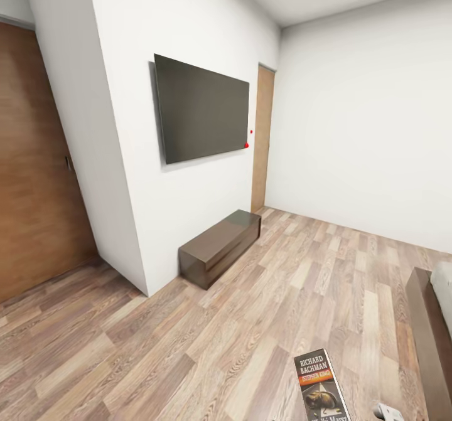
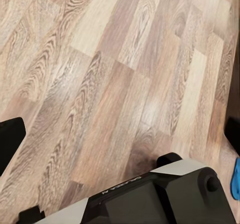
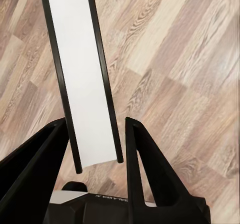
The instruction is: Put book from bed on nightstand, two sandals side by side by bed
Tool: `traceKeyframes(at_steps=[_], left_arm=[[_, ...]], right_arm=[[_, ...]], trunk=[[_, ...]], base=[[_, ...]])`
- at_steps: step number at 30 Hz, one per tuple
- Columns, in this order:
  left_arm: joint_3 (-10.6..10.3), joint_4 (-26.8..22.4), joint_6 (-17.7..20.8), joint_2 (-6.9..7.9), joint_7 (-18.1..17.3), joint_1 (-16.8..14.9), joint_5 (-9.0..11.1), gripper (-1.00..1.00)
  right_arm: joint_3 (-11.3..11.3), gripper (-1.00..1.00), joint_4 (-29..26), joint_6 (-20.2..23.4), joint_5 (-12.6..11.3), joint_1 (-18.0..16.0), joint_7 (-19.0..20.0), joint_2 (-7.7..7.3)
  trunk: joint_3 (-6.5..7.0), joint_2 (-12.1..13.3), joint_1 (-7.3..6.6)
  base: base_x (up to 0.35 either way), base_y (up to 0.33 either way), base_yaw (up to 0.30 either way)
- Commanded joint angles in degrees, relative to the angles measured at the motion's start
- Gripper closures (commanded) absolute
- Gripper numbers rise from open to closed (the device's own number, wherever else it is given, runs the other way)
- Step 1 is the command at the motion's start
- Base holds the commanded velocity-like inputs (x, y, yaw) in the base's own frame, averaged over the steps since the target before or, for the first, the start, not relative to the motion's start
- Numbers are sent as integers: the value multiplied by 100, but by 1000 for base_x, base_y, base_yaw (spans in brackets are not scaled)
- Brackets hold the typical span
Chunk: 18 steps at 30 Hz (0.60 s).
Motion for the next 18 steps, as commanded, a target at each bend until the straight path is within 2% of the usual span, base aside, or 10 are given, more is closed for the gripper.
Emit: traceKeyframes(at_steps=[1,18], left_arm=[[-36,5,-15,3,-18,-1,54,-100],[-36,5,-15,3,-18,-1,55,-100]], right_arm=[[-28,100,5,22,-35,-5,18,0],[-28,100,5,29,-48,-5,18,0]], trunk=[[1,-4,2],[66,-4,2]], base=[[0,0,-282],[0,0,-279]])
